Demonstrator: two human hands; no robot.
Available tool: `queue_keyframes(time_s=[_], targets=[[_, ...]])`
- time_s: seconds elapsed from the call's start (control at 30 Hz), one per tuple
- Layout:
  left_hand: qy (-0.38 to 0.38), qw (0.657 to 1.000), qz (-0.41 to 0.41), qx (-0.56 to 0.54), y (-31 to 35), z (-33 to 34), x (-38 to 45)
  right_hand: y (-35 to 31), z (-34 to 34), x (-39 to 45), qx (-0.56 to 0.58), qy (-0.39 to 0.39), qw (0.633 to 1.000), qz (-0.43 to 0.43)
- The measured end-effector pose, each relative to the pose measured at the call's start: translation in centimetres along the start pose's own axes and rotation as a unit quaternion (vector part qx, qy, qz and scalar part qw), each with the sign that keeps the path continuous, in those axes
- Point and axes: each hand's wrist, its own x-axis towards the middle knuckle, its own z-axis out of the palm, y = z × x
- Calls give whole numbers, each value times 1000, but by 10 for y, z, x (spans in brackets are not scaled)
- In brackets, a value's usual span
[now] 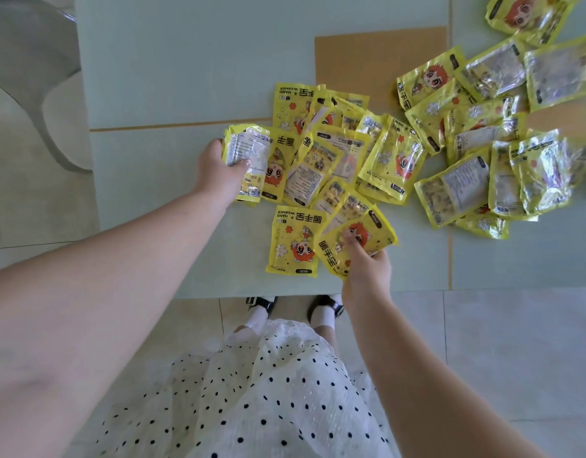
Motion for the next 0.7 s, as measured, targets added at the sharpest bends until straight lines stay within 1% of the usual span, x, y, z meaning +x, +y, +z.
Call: queue_keyframes(time_s=[0.1, 0.23, 0.5, 0.6, 0.7], targets=[[-1, 1000, -14, 27, 0, 4, 3, 1, 7, 6, -28, 24, 999, -18], [-8, 998, -44, 37, 2, 4, 7, -5, 10, 11, -54, 22, 996, -62], [-8, 999, -33, 30, 0, -5, 6, -9, 9, 12, -96, 1, 988, -121], [2, 1000, -27, 6, -2, -7, 2, -13, 7, 8, -86, 9, 987, -139], [2, 999, -29, -22, -2, -14, -3, -24, 5, 3, -43, 22, 988, -149]])
